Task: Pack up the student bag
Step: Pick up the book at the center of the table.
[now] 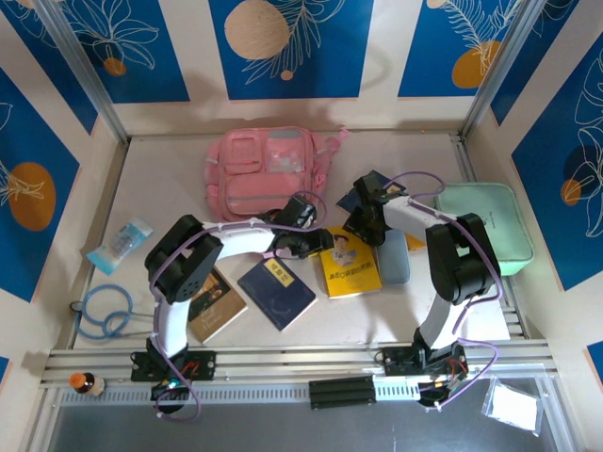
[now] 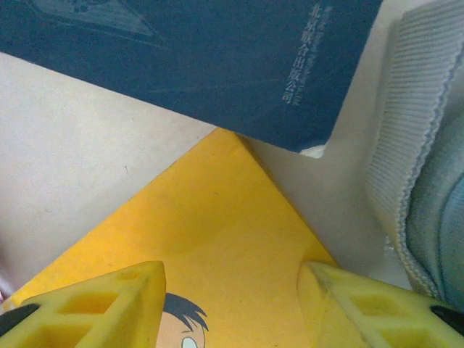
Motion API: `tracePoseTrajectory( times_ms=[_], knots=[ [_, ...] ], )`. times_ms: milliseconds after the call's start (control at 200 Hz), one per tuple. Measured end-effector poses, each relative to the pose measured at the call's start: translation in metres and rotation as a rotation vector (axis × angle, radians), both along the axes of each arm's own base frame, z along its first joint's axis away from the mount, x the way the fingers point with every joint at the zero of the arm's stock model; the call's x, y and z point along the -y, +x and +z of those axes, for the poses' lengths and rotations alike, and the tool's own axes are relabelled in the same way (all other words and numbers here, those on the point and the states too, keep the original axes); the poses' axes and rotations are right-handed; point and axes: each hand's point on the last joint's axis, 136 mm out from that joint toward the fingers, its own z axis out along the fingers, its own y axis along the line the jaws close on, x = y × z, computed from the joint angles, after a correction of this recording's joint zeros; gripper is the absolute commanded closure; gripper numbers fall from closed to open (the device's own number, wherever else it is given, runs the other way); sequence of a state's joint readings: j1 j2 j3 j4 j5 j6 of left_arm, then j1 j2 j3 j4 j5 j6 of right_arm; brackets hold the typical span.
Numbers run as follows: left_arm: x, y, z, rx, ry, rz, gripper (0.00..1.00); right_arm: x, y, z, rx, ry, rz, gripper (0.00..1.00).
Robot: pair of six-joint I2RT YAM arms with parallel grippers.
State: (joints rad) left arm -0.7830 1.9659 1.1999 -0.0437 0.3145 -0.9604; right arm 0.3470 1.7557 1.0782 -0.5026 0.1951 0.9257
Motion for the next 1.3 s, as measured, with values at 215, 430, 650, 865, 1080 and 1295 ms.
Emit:
tracePoseTrajectory(
  times_ms=[215, 430, 650, 865, 1080, 1295],
  knots=[
    [0.010, 0.000, 0.033, 0.074, -0.130, -0.023, 0.59, 0.005, 0.001, 0.000, -0.002, -0.003, -0.015, 0.52],
    [0.018, 0.003, 0.048, 0.098, -0.206, -0.026, 0.64, 0.006, 0.003, 0.000, -0.003, 0.014, -0.021, 0.54],
    [0.020, 0.010, 0.034, 0.065, -0.183, -0.015, 0.70, 0.001, 0.007, 0.002, 0.018, 0.047, -0.016, 0.54],
    [0.021, 0.017, 0.033, 0.055, -0.181, 0.001, 0.86, -0.004, 0.010, 0.005, 0.038, 0.084, -0.009, 0.54],
    [0.009, 0.030, 0.035, 0.066, -0.176, 0.021, 1.00, -0.009, 0.013, 0.020, 0.085, 0.142, 0.015, 0.50],
    [-0.023, 0.061, 0.085, 0.179, -0.205, 0.072, 1.00, -0.021, 0.029, 0.088, 0.281, 0.317, 0.066, 0.36]
  ],
)
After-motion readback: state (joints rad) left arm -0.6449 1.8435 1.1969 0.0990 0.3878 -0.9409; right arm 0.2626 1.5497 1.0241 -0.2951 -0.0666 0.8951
